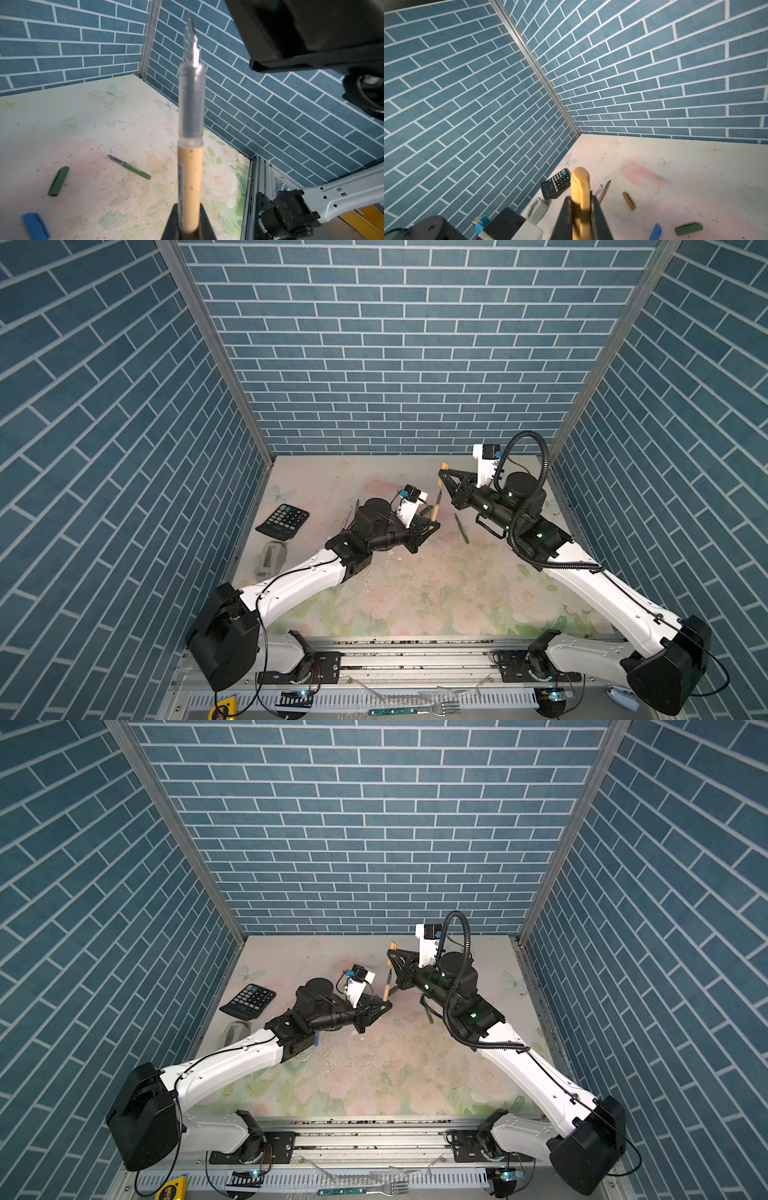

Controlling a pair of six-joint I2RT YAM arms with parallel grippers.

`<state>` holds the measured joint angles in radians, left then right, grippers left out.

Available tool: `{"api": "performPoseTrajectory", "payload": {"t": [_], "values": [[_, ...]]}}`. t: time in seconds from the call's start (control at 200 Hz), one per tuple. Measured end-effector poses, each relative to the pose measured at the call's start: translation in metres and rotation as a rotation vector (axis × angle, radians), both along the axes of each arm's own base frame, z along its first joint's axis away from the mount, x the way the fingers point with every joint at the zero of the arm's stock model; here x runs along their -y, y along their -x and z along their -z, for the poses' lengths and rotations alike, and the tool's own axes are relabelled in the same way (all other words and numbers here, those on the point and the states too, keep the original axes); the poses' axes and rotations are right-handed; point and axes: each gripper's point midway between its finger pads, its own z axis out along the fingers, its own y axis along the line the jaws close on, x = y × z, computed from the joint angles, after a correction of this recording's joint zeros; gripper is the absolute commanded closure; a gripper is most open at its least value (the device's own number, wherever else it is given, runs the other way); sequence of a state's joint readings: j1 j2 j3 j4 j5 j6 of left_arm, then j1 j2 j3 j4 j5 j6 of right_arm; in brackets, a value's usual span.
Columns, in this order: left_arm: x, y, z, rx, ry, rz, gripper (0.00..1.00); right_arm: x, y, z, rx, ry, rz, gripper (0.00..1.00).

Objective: Insert the pens into the pen caps
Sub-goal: 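Lower the tan cap with the right gripper onto the pen nib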

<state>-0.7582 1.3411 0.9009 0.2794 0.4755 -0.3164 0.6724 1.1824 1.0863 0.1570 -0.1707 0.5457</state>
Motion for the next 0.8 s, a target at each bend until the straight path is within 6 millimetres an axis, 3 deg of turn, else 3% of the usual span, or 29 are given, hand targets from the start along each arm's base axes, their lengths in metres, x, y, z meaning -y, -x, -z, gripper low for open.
{"api": "performPoseTrajectory", "payload": {"t": [0.8], "values": [[0.000, 0.000, 0.002, -0.005, -0.007, -0.004, 1.00, 0.002, 0.007, 0.020, -0.060, 0.037, -0.017, 0.92]]}}
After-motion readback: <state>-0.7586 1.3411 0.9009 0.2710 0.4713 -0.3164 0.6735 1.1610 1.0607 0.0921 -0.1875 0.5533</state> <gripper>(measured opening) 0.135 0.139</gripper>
